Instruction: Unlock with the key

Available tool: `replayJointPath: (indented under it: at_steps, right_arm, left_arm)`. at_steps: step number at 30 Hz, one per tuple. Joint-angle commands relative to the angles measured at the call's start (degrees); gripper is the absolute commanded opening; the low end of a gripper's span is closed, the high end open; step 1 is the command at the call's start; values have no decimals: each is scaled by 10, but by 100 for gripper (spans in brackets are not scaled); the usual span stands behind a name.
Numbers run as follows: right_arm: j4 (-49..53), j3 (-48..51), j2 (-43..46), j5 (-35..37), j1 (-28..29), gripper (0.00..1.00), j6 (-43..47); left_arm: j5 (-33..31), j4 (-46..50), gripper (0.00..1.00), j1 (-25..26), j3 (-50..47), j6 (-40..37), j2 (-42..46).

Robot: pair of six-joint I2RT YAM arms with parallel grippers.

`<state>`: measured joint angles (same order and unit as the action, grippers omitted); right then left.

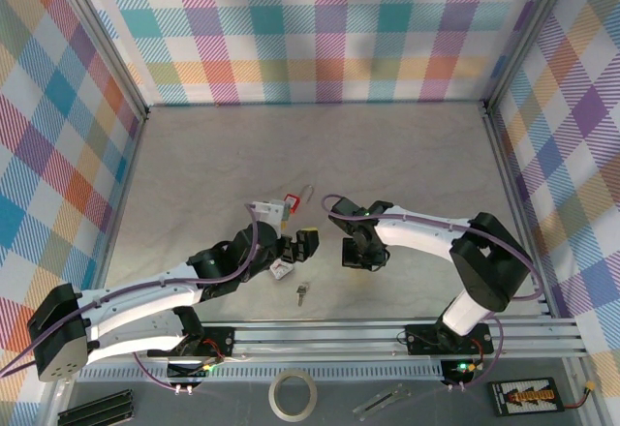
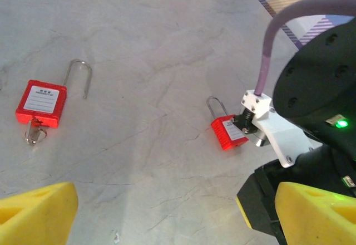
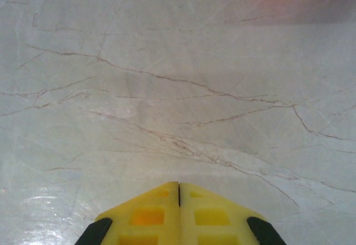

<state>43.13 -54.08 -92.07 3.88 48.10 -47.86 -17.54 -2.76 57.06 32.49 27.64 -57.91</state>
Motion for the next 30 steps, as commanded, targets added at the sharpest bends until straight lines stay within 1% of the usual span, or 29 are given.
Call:
replayJointPath:
  at_steps: [1, 3, 5, 6, 9, 11, 13, 15, 17, 20, 23, 30]
  right_arm:
    - [4, -6, 33, -35, 4, 5, 12]
    - [-34, 6, 60, -78, 14, 18, -6]
    - [-82, 10, 72, -118, 38, 31, -13]
    - [-96, 0, 68, -123, 54, 35, -2]
    - [-80, -55, 21, -111, 83, 36, 66]
    - [-98, -72, -8, -122, 94, 36, 118]
    - [-110, -90, -41, -131, 107, 36, 172]
    - [-92, -128, -80, -130, 124, 37, 228]
    - [-72, -164, -112, -123, 140, 37, 274]
    - [-39, -202, -153, -106, 155, 38, 321]
    - [-35, -206, -170, -94, 156, 38, 334]
    - [-35, -189, -150, -103, 159, 40, 348]
  left_arm:
    - [-15, 23, 91, -7, -5, 25, 2]
    - [-25, 44, 91, -9, -1, 41, 13]
    - [-38, 75, 91, -12, 7, 55, 30]
    - [-46, 92, 91, -13, 8, 60, 44]
    - [-85, 152, 91, -13, 12, 95, 105]
    - [-107, 192, 92, -13, 13, 110, 158]
    - [-133, 252, 92, -13, 21, 122, 215]
    - [-153, 297, 92, -13, 32, 124, 273]
    - [-156, 327, 92, -13, 45, 116, 311]
    - [-144, 360, 91, -13, 69, 102, 330]
    - [-144, 381, 90, -13, 84, 93, 327]
    - [-147, 379, 91, -13, 87, 77, 325]
